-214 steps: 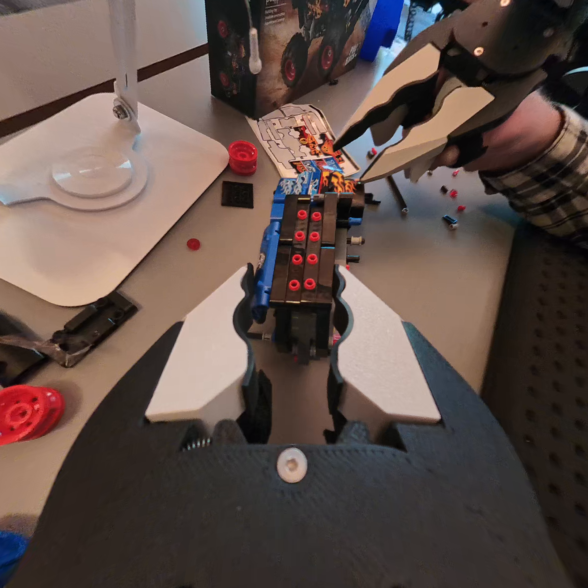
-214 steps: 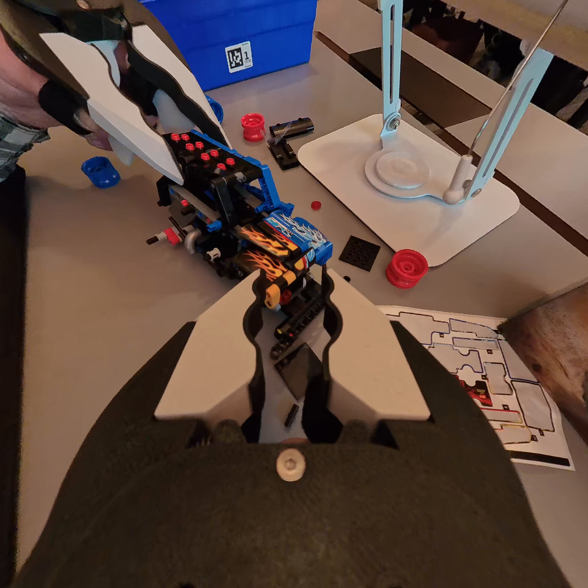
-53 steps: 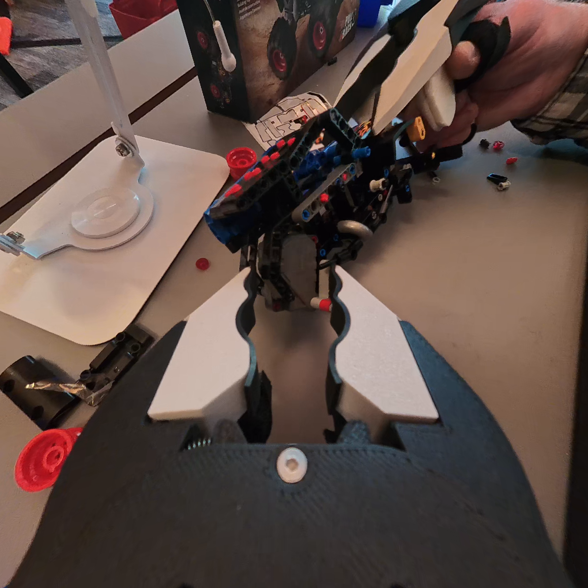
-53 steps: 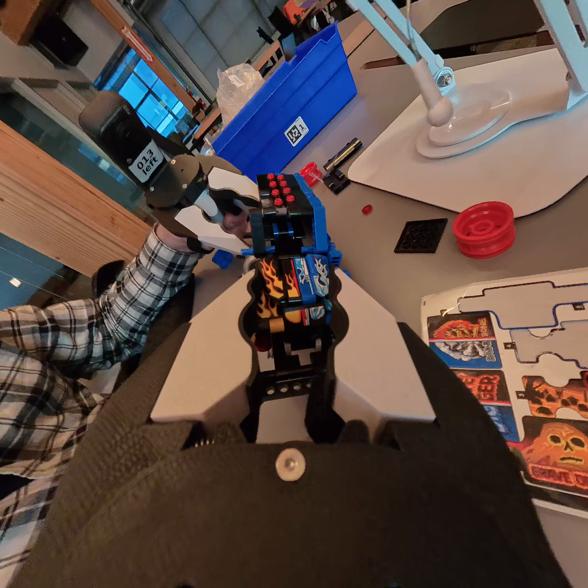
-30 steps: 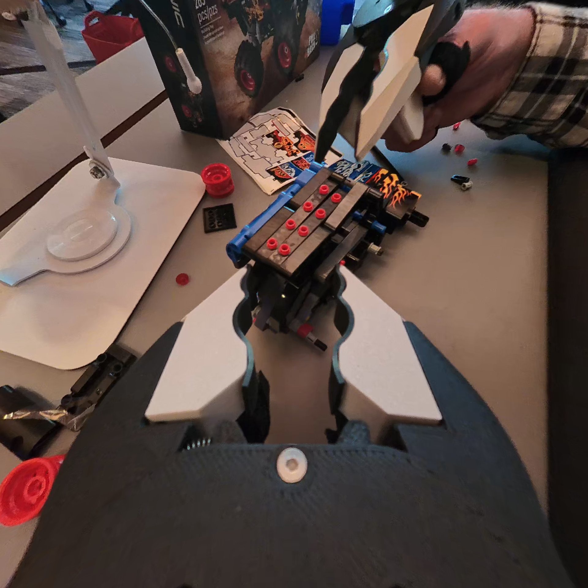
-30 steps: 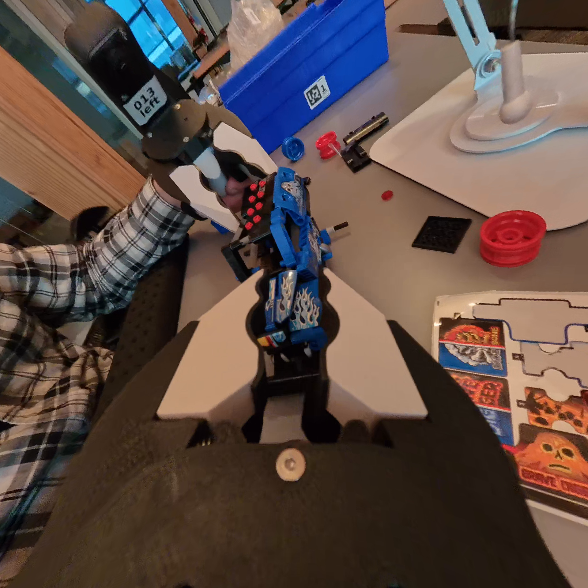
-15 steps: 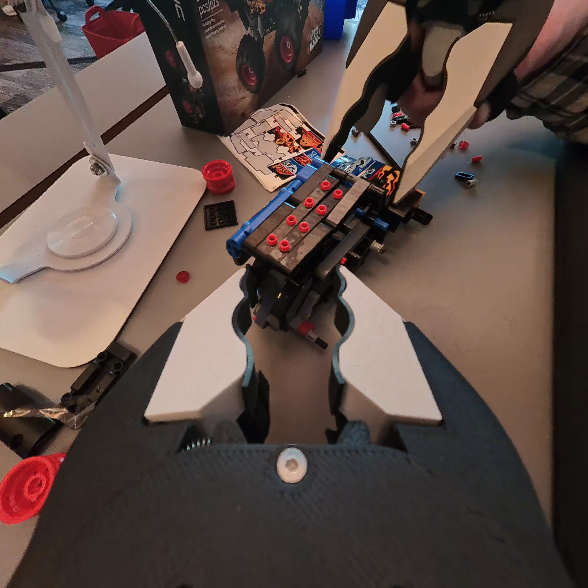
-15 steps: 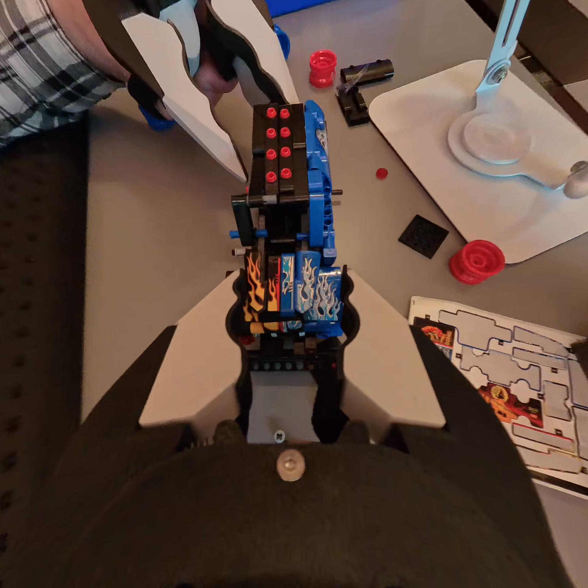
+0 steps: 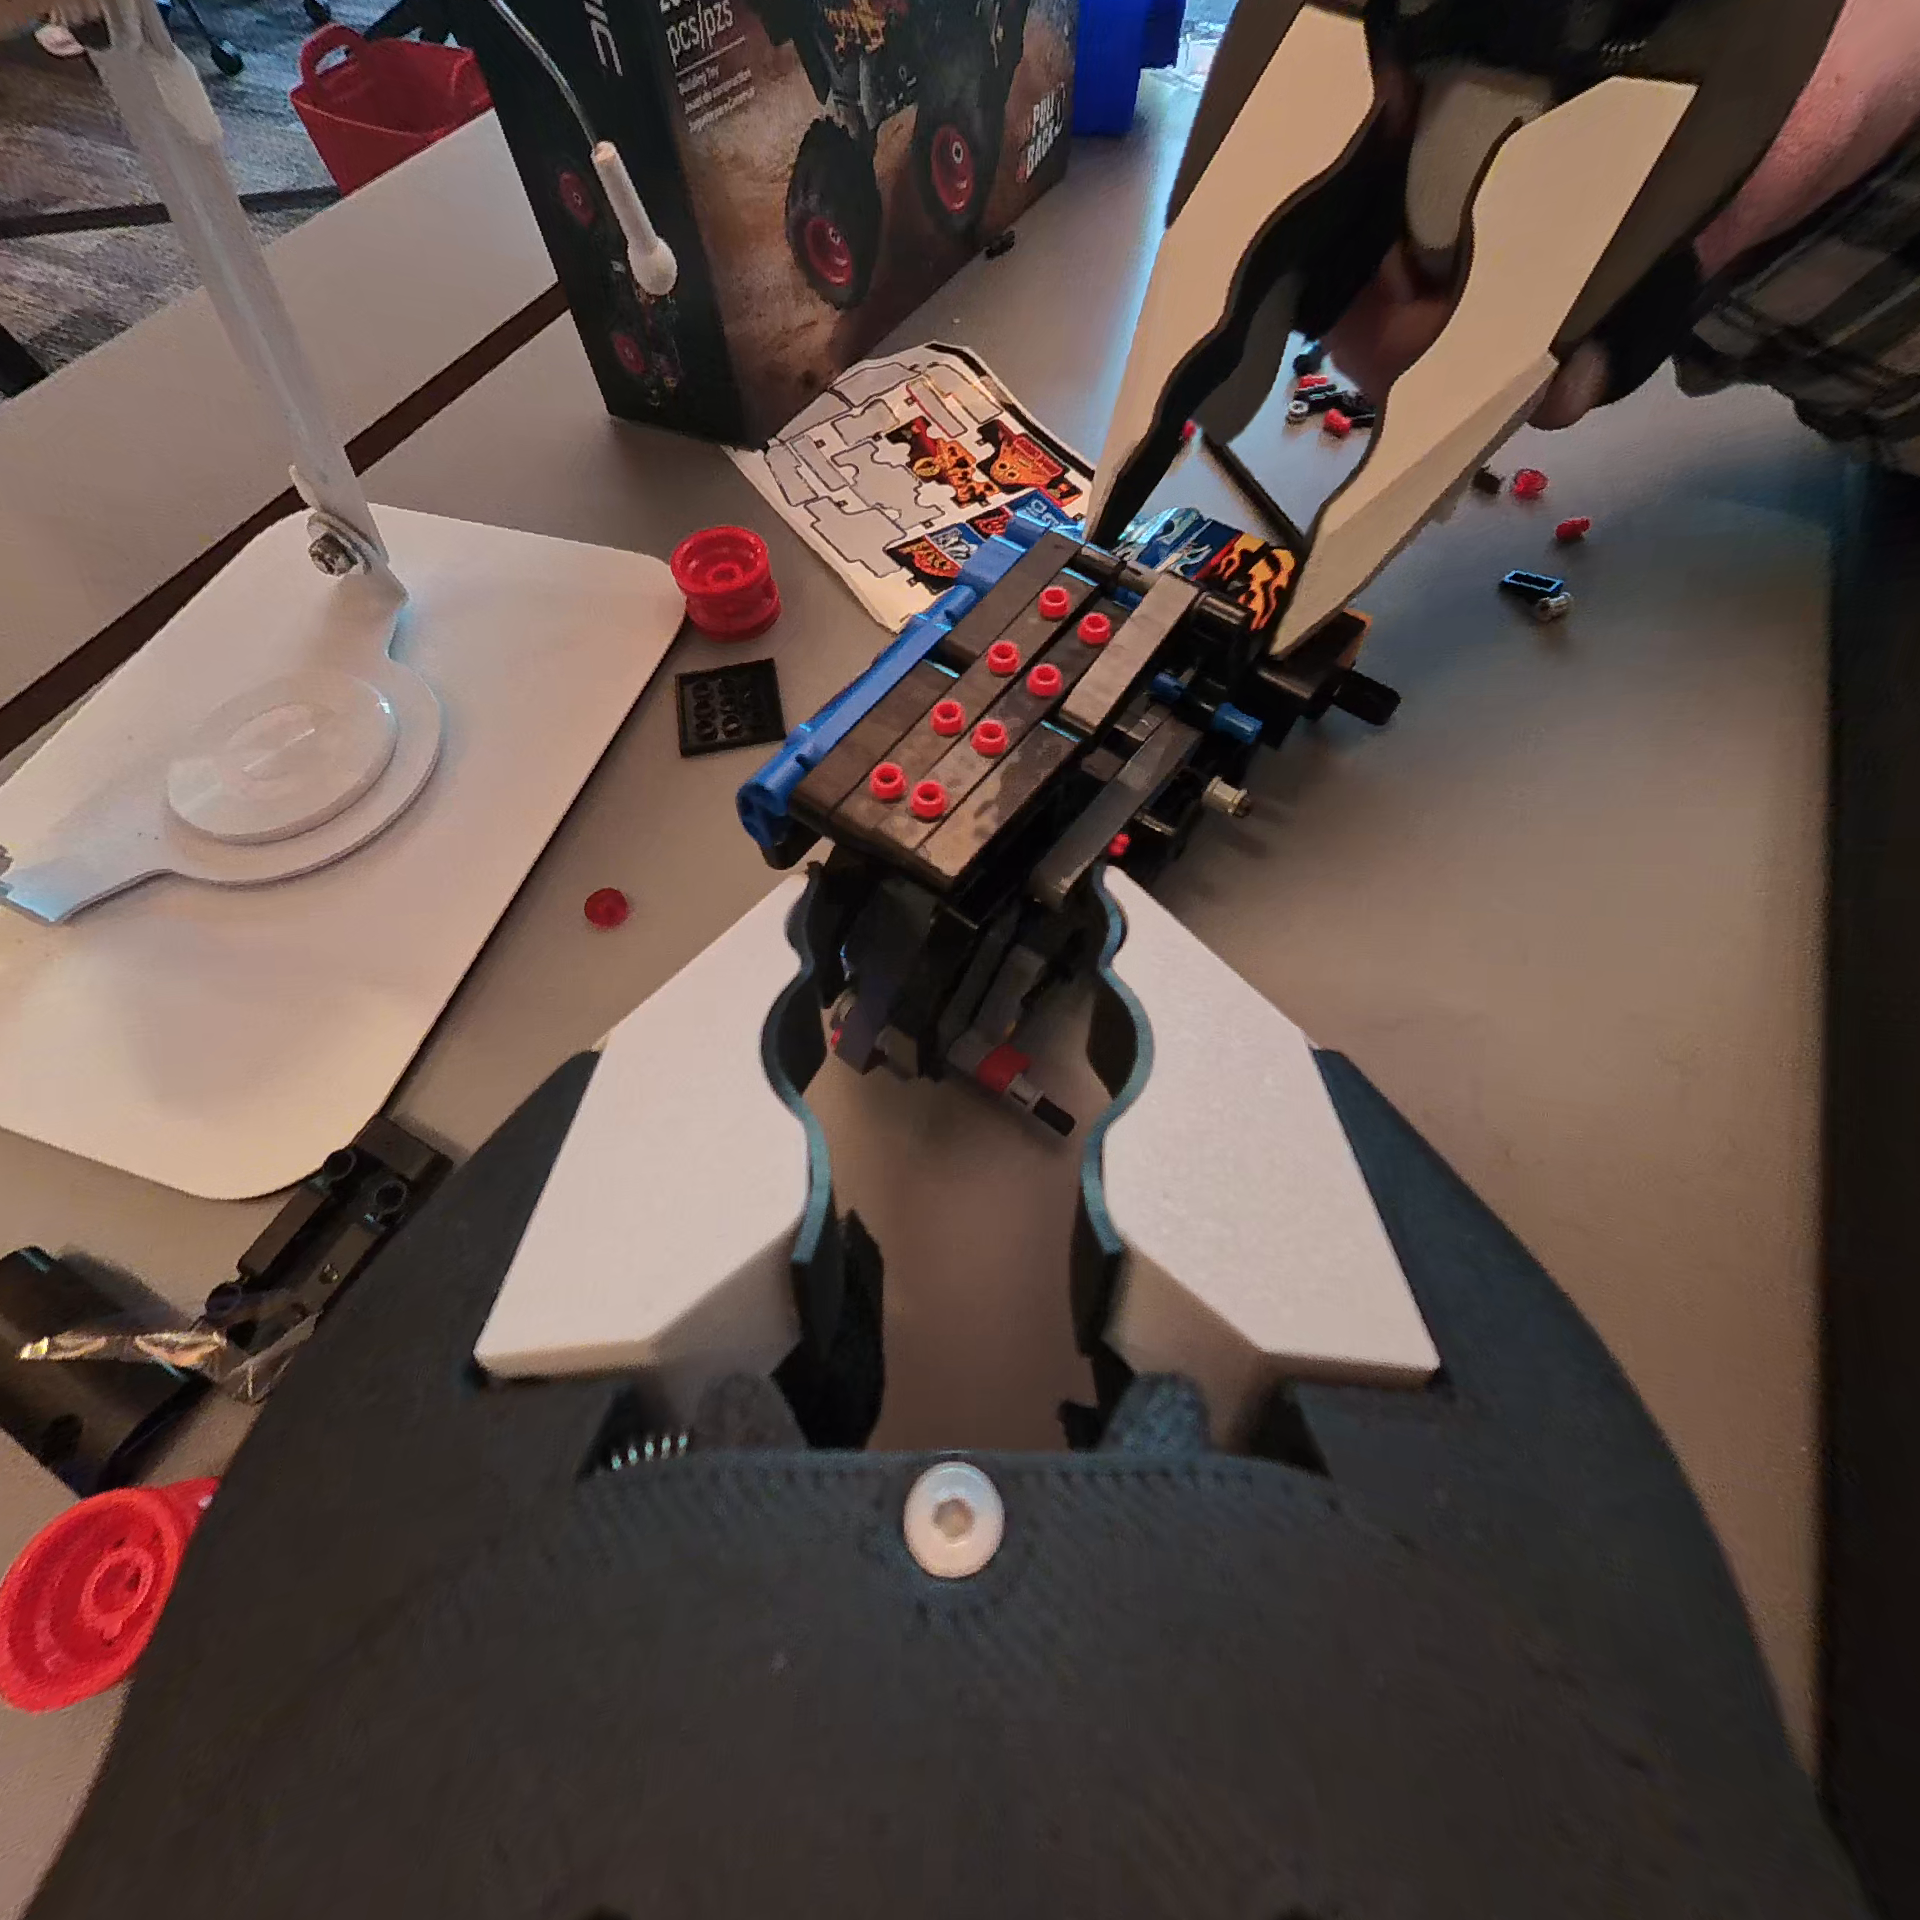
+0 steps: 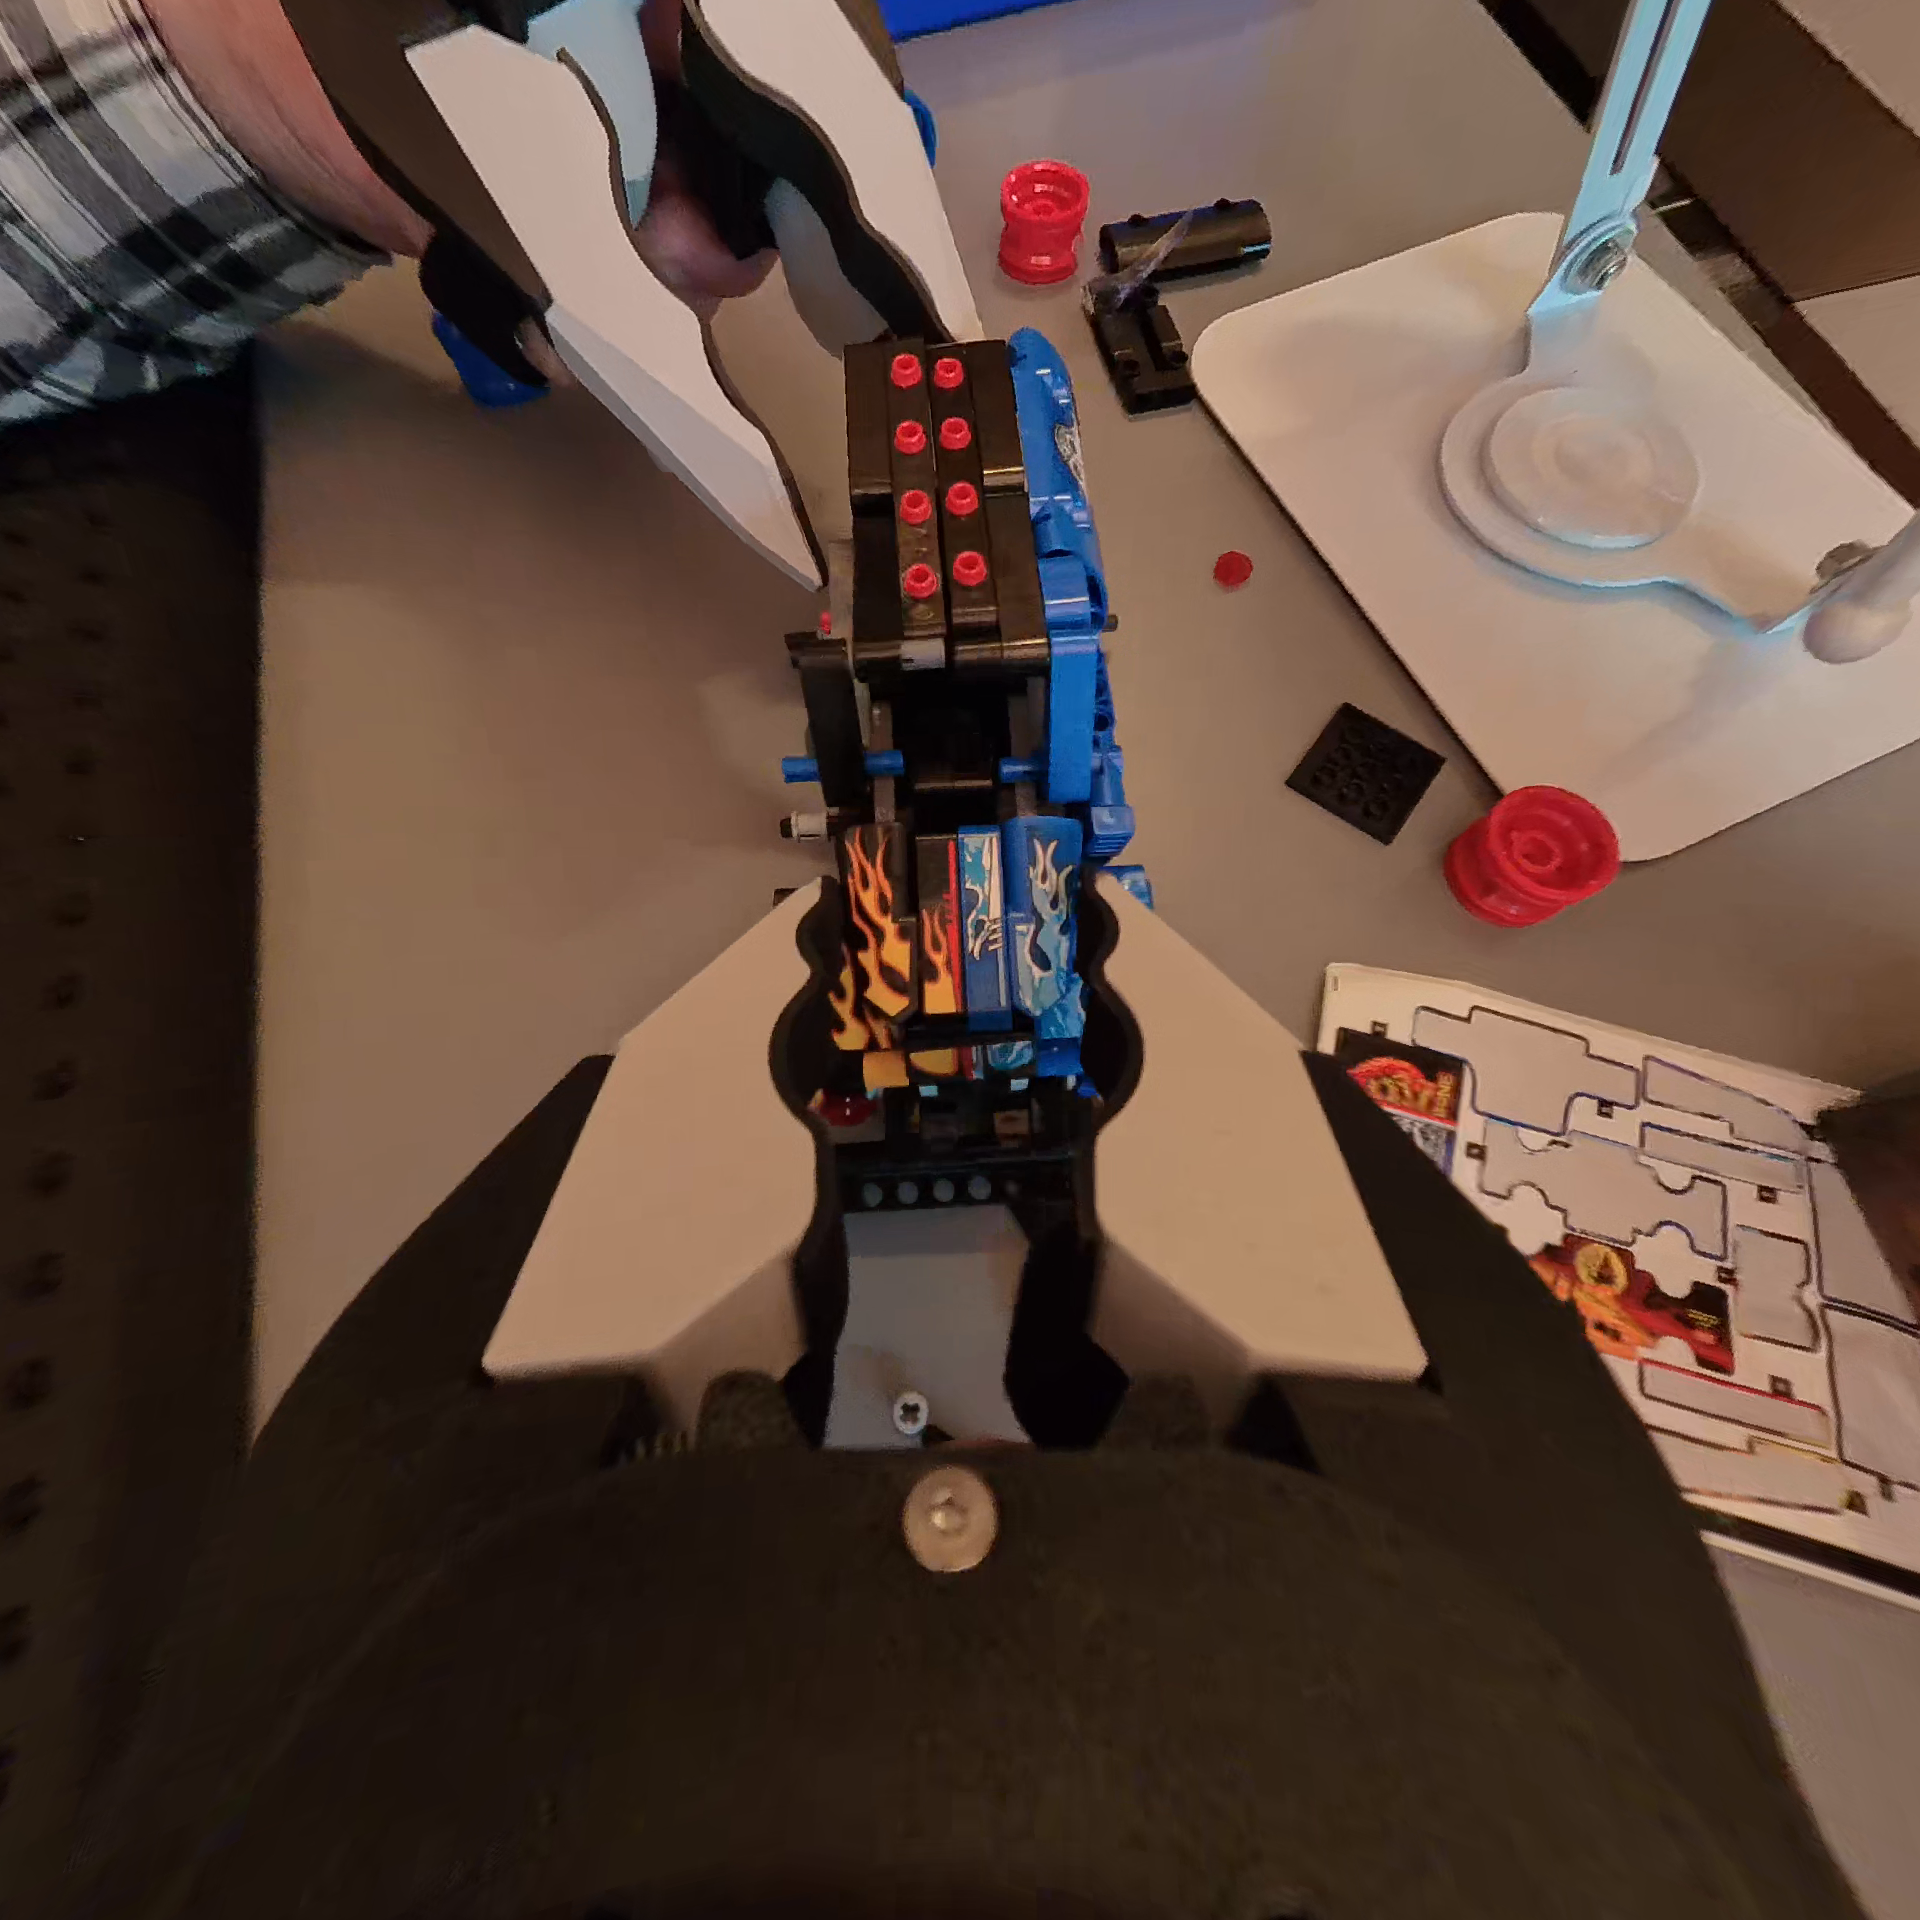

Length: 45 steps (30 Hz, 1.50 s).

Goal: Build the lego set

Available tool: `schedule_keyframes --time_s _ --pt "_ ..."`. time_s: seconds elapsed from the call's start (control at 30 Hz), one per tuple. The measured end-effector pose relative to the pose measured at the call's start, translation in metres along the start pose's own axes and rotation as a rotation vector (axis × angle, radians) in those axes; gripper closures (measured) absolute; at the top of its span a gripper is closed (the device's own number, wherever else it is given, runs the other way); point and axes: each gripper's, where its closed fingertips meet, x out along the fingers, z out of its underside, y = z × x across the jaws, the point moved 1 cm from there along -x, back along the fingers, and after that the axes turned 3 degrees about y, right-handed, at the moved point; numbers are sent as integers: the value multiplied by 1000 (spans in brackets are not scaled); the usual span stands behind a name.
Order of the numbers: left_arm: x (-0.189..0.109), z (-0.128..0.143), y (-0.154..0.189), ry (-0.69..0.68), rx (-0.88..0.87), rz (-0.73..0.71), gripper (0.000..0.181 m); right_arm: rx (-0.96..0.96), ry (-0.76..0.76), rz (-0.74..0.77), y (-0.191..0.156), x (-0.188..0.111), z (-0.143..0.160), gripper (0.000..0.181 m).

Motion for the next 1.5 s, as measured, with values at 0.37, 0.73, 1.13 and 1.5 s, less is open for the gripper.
schedule_keyframes --time_s 0.37,0.73,1.13,1.5 --pt "2 0 0 2 -11 0 143 192 144 -106 9 -2 -6 139" --pt "4 -5 1 26 15 -3 127 501 275 -235 22 -5 -10 139" --pt "7 -5 -3 24 27 -28 116 662 341 -272 36 -8 -10 138" --pt "12 6 -8 -35 64 -70 120 737 368 -281 44 -10 -9 138"
